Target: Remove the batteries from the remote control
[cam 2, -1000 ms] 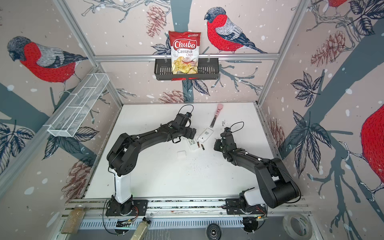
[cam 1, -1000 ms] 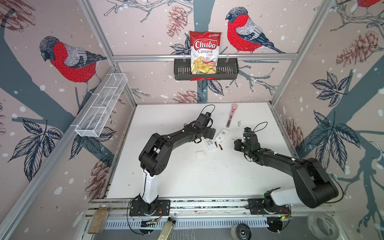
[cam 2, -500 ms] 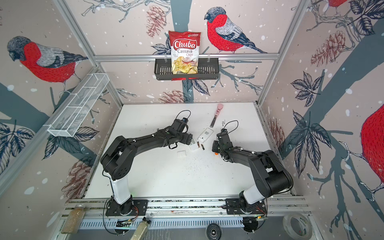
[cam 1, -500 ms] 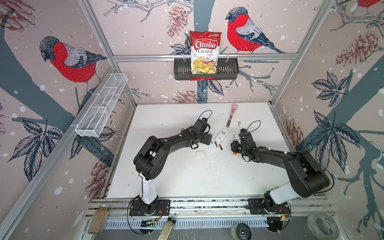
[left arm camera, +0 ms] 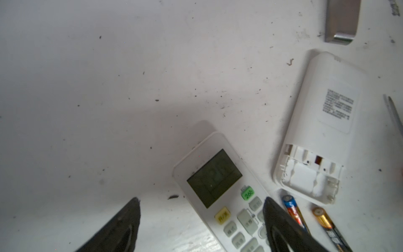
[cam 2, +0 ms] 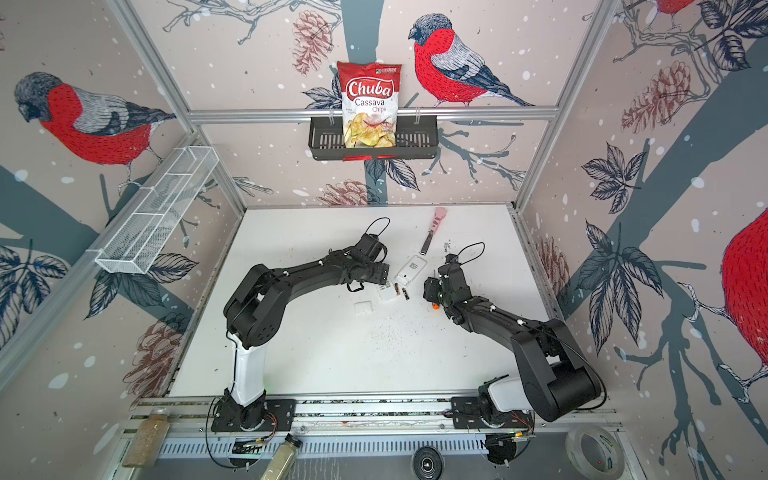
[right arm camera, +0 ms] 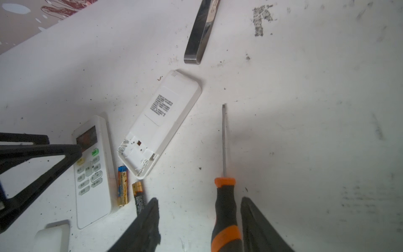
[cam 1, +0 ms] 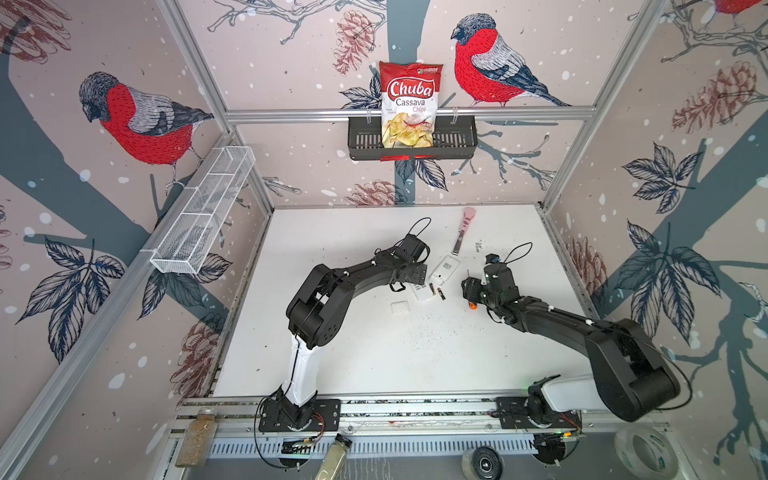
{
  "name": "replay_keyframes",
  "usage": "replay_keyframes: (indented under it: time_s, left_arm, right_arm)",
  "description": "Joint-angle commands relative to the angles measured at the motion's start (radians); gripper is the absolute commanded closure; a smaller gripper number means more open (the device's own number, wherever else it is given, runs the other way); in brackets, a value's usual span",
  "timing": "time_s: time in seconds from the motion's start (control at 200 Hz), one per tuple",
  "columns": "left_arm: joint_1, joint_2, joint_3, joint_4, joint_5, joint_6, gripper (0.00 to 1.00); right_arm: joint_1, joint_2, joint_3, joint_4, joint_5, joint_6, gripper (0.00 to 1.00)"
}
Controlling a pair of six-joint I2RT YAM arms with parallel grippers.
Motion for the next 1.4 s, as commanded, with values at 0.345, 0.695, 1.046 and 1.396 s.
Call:
replay_keyframes:
  time_s: [0.345, 0.695, 1.046, 1.396]
  left_arm:
    - [-0.009, 0.113, 0.147, -0.180, -0.012, -0.179, 0.14]
    - [-0.008, 0.175, 0.261, -0.222, -0.034, -0.201, 0.15]
    - [-0.008, 0.230, 0.359, -0.276, -0.035, -0.198, 0.18]
    - [-0.028, 0.263, 0.412, -0.309, -0.042, -0.204, 0.20]
  right_arm:
    - [0.004, -0.148, -0.041, 0.011, -0.067, 0.036, 0.31]
    - [0.011, -0.195, -0.052, 0.012, -0.090, 0.040, 0.30]
    - [0.012, -0.201, -0.053, 0.011, -0.102, 0.039, 0.30]
    - [0.016, -0.201, -0.052, 0.014, -0.113, 0.042, 0.30]
